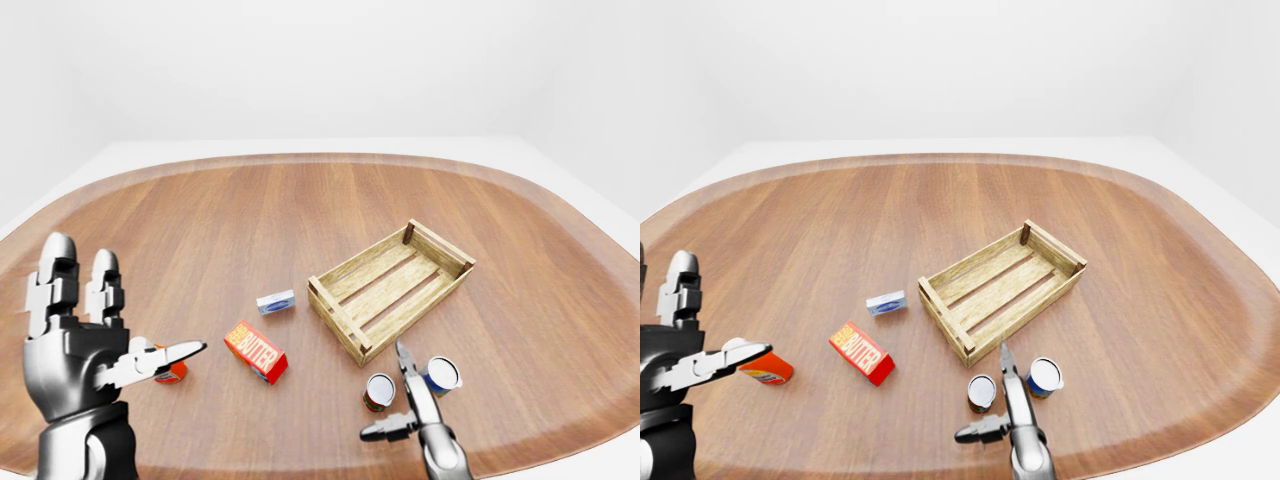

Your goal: Pick up the tomato sauce, and put it in the wooden tray.

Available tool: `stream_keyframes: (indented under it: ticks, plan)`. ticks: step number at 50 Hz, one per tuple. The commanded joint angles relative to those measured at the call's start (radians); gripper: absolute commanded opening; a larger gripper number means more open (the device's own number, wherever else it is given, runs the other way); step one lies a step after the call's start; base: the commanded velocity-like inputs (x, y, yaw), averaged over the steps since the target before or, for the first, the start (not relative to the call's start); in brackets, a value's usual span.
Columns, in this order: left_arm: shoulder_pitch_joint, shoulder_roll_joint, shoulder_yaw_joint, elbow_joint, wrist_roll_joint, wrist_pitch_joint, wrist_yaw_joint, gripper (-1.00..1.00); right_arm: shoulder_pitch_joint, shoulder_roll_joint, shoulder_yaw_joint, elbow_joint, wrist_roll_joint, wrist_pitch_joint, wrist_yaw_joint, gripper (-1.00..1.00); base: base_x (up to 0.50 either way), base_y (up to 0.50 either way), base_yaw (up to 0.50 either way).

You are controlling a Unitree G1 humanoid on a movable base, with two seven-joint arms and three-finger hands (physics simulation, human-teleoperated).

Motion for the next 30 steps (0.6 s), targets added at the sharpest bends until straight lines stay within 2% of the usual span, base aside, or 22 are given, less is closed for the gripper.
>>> stream_keyframes:
  ticks: [1,17,18,19,30]
  plan:
    - [0.000,0.001,-0.001,0.002,0.001,0.000,0.000,0.95,-0.015,0.002,-0.006,0.028,-0.002,0.000,-0.002,1.00,0.00,0.00,0.00]
    - [-0.002,0.002,-0.004,0.004,0.003,0.000,0.001,0.95,-0.004,0.001,0.006,0.015,-0.019,0.000,0.003,1.00,0.00,0.00,0.00]
    - [-0.001,0.002,-0.004,0.003,0.002,0.000,0.001,0.95,-0.004,0.000,0.006,0.015,-0.019,0.000,0.002,-0.77,0.00,0.00,0.00]
    - [-0.001,0.002,-0.004,0.003,0.002,0.000,0.001,0.95,-0.003,0.000,0.006,0.014,-0.019,0.000,0.003,-0.96,0.00,0.00,0.00]
    - [0.000,0.001,-0.006,0.000,0.005,0.000,0.001,0.95,0.002,-0.001,0.010,0.009,-0.018,0.000,0.012,-1.00,0.00,0.00,0.00]
